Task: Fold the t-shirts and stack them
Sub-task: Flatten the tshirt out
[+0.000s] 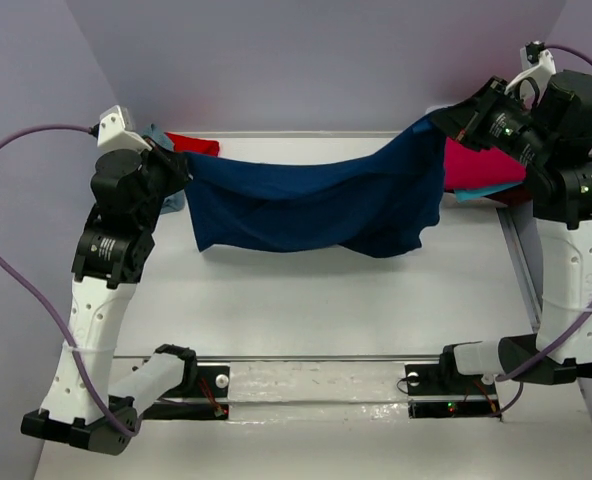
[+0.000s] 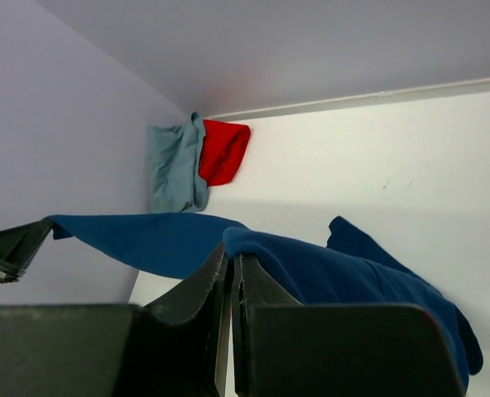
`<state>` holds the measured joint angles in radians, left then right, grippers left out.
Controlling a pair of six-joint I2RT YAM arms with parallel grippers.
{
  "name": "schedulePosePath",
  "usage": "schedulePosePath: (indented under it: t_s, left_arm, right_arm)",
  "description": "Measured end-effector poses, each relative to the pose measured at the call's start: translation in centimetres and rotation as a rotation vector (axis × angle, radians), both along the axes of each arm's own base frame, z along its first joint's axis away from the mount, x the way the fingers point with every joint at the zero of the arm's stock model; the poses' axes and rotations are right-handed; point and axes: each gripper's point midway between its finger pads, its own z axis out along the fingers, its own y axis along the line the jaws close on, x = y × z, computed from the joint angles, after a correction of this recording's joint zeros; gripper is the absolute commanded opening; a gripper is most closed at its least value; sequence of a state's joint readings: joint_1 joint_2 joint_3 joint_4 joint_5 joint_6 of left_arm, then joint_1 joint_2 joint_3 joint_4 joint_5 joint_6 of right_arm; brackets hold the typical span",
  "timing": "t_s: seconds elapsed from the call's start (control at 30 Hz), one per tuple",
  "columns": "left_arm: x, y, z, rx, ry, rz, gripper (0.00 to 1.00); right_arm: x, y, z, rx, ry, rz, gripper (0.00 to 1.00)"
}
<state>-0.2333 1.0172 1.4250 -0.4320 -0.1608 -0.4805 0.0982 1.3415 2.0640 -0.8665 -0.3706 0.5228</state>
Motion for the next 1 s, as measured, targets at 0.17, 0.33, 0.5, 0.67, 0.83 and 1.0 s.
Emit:
schedulePosePath:
  t_s: [0.17,0.33,0.5,0.67,0.83,1.0]
  left_arm:
    - [-2.9,0.6,0.1,-0.023,-0.031,0.001,0.06]
    - [-5.9,1.3,2.0,-0.047,-0.103,0.001,0.06]
    - [-8.9,1.9,3.3,-0.066,-0.165,-0.004,0.06]
    - [-12.5,2.7,4.5,-0.083,-0.236,-0.010,0.06]
    - [-14.8,3.4,5.4,-0.091,-0.282,-0.003,0.06]
    - [-15.5,3.8,6.0,-0.088,-0.296,0.013,0.06]
  right_arm:
    - [-2.2,0.1,-0.8,-0.021,0.010,0.032,0.07]
    - [-6.5,0.0,0.7,-0.033,-0.050,0.058,0.07]
    - [-11.4,0.0,2.4,-0.034,-0.138,0.090,0.07]
    - [-15.3,0.1,4.1,-0.039,-0.192,0.123,0.07]
    - [-18.6,-0.2,7.0,-0.048,-0.289,0.130,0.07]
    - [-20.0,-0.3,8.4,-0.049,-0.347,0.129,0.07]
